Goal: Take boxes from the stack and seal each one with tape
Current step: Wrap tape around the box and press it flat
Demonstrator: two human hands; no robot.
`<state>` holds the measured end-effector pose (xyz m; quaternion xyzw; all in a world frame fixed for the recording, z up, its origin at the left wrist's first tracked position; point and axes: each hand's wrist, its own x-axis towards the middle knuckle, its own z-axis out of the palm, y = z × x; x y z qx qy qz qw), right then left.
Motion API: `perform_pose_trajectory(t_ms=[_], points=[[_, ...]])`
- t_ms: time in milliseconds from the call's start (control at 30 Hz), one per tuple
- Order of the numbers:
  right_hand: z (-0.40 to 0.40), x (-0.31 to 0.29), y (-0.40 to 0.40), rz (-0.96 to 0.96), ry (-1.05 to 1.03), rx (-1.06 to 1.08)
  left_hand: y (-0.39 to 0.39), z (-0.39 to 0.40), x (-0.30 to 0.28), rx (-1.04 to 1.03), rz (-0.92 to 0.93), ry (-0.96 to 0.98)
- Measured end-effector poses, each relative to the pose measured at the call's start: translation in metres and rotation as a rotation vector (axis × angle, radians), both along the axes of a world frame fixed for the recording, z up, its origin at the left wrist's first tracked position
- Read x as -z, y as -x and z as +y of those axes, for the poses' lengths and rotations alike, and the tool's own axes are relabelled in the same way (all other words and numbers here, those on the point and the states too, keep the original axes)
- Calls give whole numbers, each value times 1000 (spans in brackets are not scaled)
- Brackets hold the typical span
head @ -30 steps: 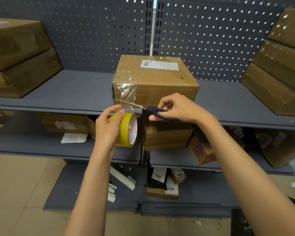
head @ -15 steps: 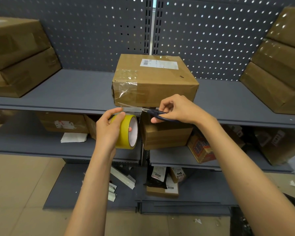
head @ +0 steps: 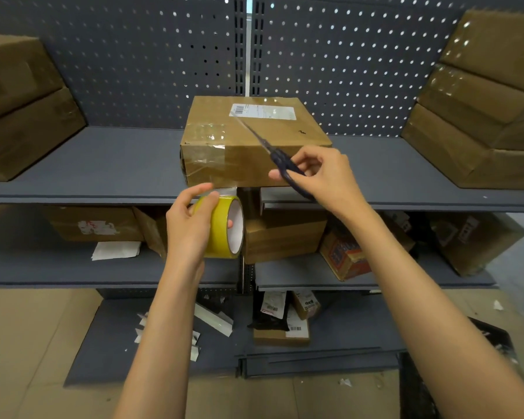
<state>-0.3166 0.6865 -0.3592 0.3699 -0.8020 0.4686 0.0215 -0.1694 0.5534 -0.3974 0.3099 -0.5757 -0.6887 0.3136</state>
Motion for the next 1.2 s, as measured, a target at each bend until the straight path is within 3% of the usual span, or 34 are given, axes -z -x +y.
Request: perform_pose_trajectory(t_ms=[233,500,900,1200], points=[[33,1,31,80,62,443,2,8,2,81,-4,55],[51,30,56,64,-281,667,5,13,1,118,-43,113],[43,36,55,209,-520,610,25,37,-23,237,-42,230],[39,-7,64,365,-350,520,29,29,-77,205,4,570]])
